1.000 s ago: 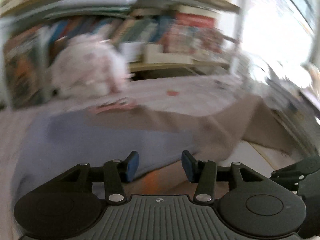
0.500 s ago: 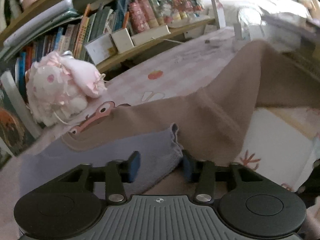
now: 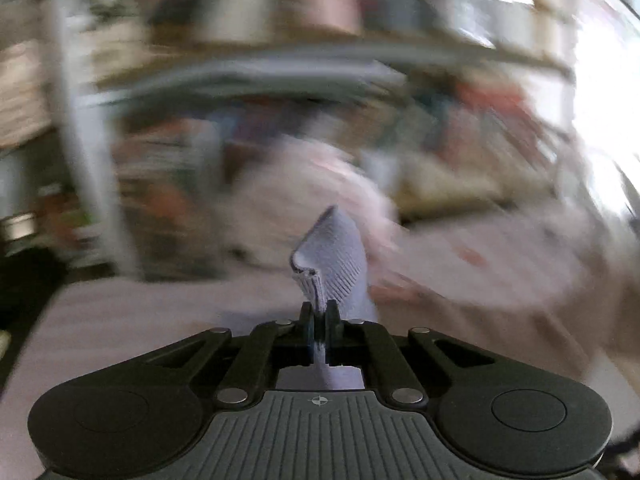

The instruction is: Fold clothes

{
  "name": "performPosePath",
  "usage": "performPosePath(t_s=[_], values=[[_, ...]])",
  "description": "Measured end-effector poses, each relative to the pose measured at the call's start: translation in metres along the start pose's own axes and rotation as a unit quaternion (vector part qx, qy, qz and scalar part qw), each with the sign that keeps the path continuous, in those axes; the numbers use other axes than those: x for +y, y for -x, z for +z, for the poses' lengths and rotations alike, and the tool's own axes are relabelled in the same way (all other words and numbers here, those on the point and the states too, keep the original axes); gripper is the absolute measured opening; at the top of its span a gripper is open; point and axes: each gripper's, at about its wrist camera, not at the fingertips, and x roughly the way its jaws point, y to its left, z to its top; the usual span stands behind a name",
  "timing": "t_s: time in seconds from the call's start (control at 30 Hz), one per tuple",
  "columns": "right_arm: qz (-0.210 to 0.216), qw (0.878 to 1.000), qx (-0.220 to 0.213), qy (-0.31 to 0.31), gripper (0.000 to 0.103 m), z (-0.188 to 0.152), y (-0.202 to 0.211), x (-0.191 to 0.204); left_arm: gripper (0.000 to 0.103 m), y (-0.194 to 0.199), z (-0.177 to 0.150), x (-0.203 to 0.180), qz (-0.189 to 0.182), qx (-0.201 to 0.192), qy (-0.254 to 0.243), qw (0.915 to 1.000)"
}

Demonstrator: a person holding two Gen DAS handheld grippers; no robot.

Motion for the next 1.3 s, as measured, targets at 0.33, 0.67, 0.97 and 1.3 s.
performPosePath(t_s=[0.33, 0.67, 0.97, 1.3], values=[[-0.057, 0.998, -0.005, -0.035, 0.023, 0.002, -0.005, 0.014, 0.005, -0.007, -0.024, 0.183, 0.207, 0.045, -0.026, 0.9768], [-0.11, 0.989, 0.003, -0.094, 0.023, 0.003, -0.008, 0.035, 0.016, -0.01, -0.054, 0.254, 0.209, 0.08, 0.027, 0.9743], [-0.132, 0.985, 0.002, -0.113, 0.023, 0.003, -0.008, 0.043, 0.033, 0.036, -0.075, 0.231, 0.135, 0.057, 0.035, 0.9886], [-0.138, 0.984, -0.005, -0.115, 0.023, 0.002, -0.008, 0.045, 0.05, 0.043, -0.129, 0.121, -0.086, 0.155, 0.083, 0.9807]])
